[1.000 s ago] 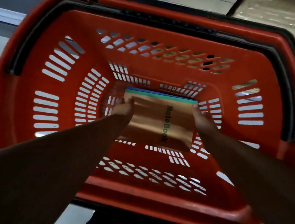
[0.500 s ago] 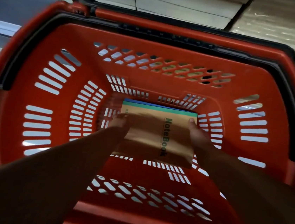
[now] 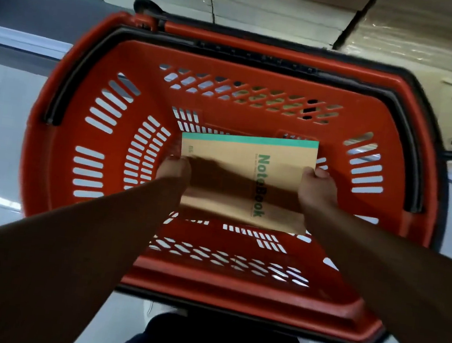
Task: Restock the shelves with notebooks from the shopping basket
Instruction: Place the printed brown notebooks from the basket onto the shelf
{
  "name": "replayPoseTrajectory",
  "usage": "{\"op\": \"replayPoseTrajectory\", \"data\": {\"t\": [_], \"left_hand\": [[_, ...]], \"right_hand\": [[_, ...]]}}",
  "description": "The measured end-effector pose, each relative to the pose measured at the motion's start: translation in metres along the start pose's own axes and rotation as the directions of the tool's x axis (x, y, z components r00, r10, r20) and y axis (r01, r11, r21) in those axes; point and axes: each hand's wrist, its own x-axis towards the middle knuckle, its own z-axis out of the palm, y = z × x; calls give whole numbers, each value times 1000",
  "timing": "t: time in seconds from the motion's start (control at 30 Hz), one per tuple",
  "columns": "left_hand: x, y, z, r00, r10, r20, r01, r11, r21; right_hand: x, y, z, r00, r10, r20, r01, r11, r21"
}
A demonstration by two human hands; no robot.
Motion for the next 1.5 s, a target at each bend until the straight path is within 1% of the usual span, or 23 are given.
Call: {"op": "replayPoseTrajectory", "data": {"t": [0.07,0.17,0.33,0.43,0.5,0.6,0.67,0.87,1.0,1.13,1.23,1.37,1.5], "left_hand": [[-19,3,-14,999,46,-22,-46,999,-18],[-50,5,-39,991,130,-34,-133,988,-83],[-126,34,-101,964,259,-57,-260,966,-8],[-168,62,-138,956,286,-68,-288,957,-36],[-199,82,-162,949,301,-91,-305,952,-37],[-250,106,-195,937,335,-98,-342,937,-66],[-282,118,-215,930,360,-80,-367,925,-101],[-371,141,-264,888,453,-74,-459,873,-163],[-428,162,-297,883,468,-49,-457,827,-327],[-480,192,-331,832,555,-14,-506,747,-431],[-520,215,-357,792,609,40,-500,685,-530],[-571,235,-383,758,631,163,-438,679,-589],[-610,254,-402,702,668,246,-357,629,-690]], "right_hand": [[-16,-6,-14,999,-25,-29,26,999,41],[-41,-24,-36,997,-55,-59,58,997,56],[-101,-83,-89,991,-110,-81,115,992,59],[-140,-124,-126,986,-165,-38,168,981,94],[-166,-148,-152,985,-173,-12,173,973,150],[-203,-179,-191,978,-207,-18,207,964,168],[-227,-200,-218,974,-226,-18,224,949,224],[-295,-248,-301,948,-308,-76,317,905,284],[-337,-283,-356,922,-371,-113,388,880,275],[-373,-316,-402,899,-413,-147,438,847,301],[-400,-339,-433,871,-455,-185,491,806,329],[-435,-367,-471,840,-505,-197,542,764,350],[-464,-397,-506,808,-556,-194,587,733,344]]}}
